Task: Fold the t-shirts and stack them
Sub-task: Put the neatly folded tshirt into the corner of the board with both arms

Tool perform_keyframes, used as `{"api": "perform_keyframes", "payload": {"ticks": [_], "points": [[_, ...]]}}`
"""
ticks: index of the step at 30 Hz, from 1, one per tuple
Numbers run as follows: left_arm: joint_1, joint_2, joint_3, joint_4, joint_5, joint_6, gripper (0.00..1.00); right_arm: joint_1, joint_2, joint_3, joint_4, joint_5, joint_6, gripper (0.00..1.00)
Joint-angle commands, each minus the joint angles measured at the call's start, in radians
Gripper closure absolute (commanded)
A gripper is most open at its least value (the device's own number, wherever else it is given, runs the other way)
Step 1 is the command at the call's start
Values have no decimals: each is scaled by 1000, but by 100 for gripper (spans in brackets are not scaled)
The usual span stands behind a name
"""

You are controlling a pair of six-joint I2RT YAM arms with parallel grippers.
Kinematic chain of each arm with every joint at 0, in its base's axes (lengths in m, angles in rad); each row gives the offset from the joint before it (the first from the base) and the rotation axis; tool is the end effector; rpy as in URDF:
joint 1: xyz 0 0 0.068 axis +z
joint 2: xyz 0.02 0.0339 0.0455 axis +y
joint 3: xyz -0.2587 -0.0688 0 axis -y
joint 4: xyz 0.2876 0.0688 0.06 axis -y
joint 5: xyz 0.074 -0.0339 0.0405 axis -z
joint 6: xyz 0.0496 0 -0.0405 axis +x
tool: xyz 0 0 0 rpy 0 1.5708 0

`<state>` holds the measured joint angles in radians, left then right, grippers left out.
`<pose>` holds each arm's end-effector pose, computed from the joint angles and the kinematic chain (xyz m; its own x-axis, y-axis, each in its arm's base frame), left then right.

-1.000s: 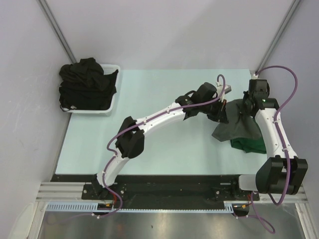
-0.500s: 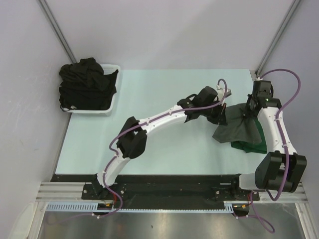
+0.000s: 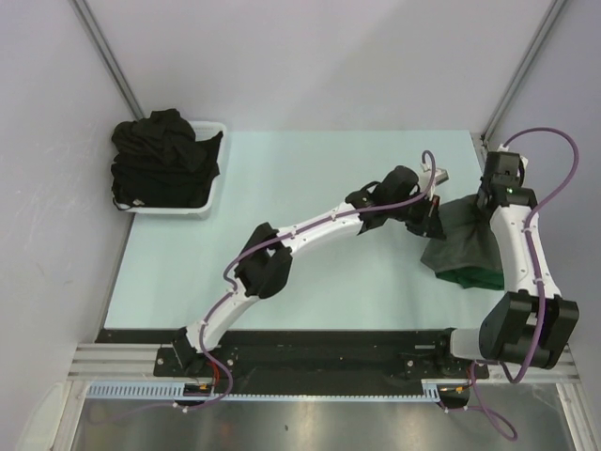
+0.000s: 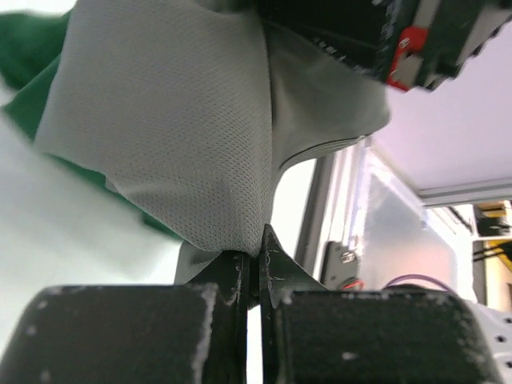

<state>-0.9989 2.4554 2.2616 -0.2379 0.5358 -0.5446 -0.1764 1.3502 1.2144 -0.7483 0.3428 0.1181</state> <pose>0.3142 -0.5349 0.2321 -0.6983 0.2618 -0.6662 0.7158 0.2468 -0.6533 0.3249 -0.0749 0.2931 -0.7118 0.2396 -0.6602 0.4622 0.8676 -0.1834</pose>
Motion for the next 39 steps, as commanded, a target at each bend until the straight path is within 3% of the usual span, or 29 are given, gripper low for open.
{"api": "perform_keyframes", "payload": {"ticks": [1,17,32,39], "points": [[-24,25,67,61,133,-78,100,-57,-65,-10,147,216,-63,100],[-44,63,15,74,127,-55,100,-210,15,-76,293,254,-70,100],[-7,82,52,132,61,-63,100,-230,78,-133,530,236,-103,100],[28,67,56,181,59,-90,100,-267,147,-69,608,262,-87,100]]}}
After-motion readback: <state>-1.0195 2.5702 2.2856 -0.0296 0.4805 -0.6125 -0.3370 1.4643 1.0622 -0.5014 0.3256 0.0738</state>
